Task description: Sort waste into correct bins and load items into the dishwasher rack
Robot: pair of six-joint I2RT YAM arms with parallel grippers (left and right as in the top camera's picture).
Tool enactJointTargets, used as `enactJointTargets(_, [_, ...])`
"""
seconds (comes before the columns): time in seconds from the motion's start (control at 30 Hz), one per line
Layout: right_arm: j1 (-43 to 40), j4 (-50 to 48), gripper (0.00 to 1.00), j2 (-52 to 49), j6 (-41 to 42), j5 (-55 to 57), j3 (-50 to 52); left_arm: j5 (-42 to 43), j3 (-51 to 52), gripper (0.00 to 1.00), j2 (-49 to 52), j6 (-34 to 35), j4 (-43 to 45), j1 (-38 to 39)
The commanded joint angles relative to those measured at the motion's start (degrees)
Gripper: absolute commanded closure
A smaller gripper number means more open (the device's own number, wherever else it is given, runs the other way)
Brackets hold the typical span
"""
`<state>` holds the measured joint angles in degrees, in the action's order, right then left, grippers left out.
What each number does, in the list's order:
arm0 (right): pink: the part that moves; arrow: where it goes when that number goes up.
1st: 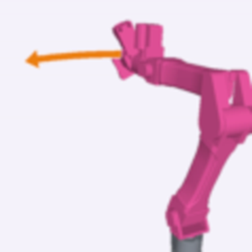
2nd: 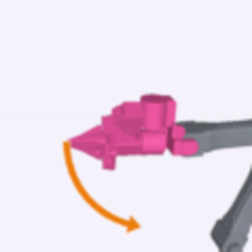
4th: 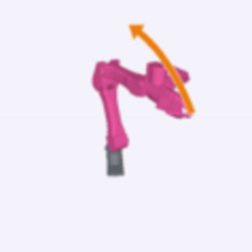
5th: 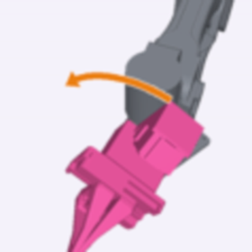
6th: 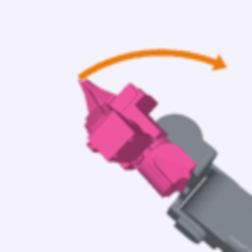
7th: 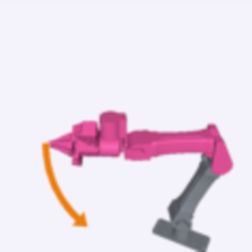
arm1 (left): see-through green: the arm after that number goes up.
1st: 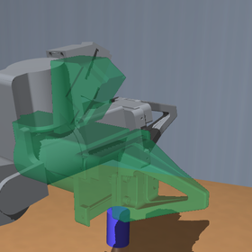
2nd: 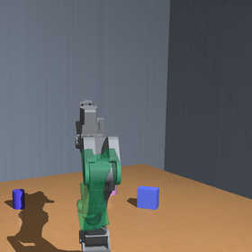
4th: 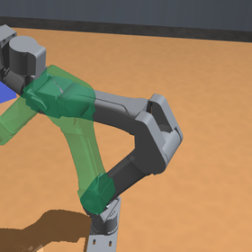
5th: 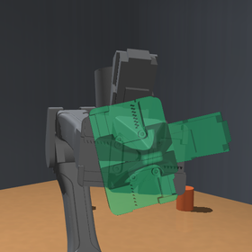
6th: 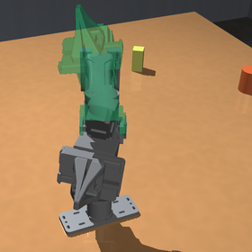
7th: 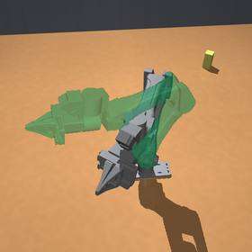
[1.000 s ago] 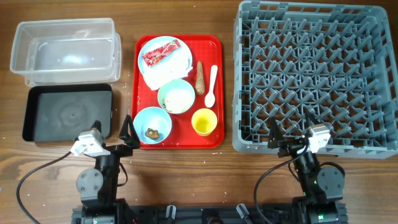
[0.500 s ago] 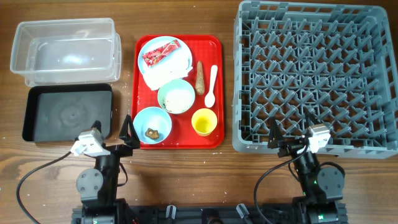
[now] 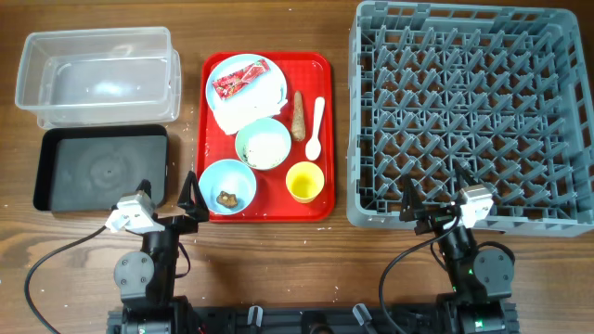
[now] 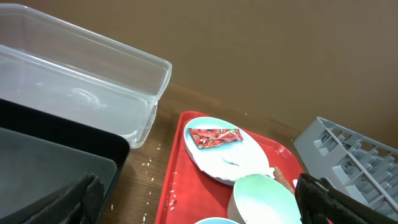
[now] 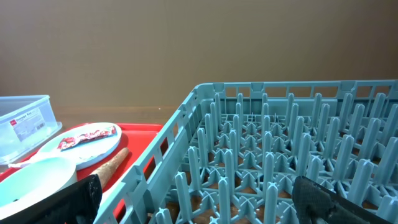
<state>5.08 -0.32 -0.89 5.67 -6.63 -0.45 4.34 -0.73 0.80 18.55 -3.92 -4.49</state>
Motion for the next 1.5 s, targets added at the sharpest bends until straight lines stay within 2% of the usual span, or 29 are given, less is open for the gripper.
enactJointTargets(0.0, [-0.24,-0.24,0.00,0.24,-1.05,-0.55,0.15,-0.13,0.39,0.00,-0.39,-0.11,-0.20,0.26])
enactJointTargets(0.7, [-0.22,-0.33,0.00,0.24,-0.98,0.50,0.15,-0.11,0.39,0.00,-0.39,-0.09,-0.17,0.26])
enactJointTargets(0.97, [-0.24,-0.66,0.00,0.24,-1.20,-7.69,-1.01,2.34,-0.94,0.00,-0.35,-1.22,2.60,0.26])
enactJointTargets(1.2, [-0.24,0.09,0.00,-4.02,-1.22,-9.88,-8.83,4.46,-10.10,0.00,4.87,-4.59,0.46,0.26])
enactJointTargets(1.33, [-0.24,5.14,0.00,-11.63,-1.42,-10.67,-18.60,8.94,-18.84,0.00,13.90,-9.44,-4.17,0.26])
enactJointTargets(1.47, [-0.24,10.93,0.00,-22.16,-5.42,-10.64,-30.08,10.05,-32.83,0.00,28.37,-11.87,-12.33,0.26])
